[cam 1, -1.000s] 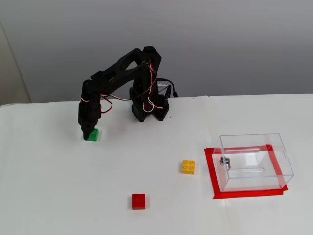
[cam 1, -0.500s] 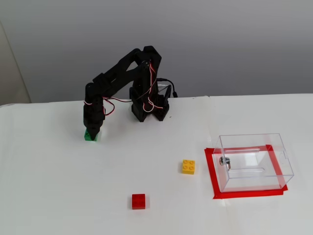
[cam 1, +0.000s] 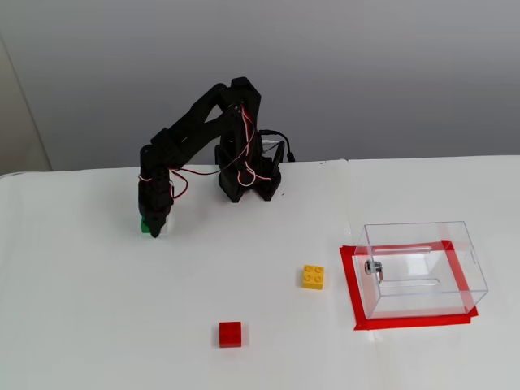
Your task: Pick the green lego brick and place it into the transparent box
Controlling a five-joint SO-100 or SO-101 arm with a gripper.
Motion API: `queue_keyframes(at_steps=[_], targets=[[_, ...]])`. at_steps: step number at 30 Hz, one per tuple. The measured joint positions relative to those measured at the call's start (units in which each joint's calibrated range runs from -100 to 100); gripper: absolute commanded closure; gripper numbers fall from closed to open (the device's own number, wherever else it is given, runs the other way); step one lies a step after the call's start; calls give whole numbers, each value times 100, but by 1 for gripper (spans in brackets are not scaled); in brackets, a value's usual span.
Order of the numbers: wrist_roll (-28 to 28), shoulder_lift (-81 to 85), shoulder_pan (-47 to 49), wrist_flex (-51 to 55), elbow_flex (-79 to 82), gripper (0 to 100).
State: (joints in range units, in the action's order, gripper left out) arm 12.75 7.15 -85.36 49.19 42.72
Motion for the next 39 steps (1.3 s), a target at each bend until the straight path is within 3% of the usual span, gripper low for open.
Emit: queue_keyframes(at_steps=[6, 14, 28, 39], targets=[[0, -8, 0, -60, 0, 71], [0, 0, -171, -60, -9, 93], [-15, 161, -139, -60, -9, 93], [-283, 2072, 609, 514, -9, 93]])
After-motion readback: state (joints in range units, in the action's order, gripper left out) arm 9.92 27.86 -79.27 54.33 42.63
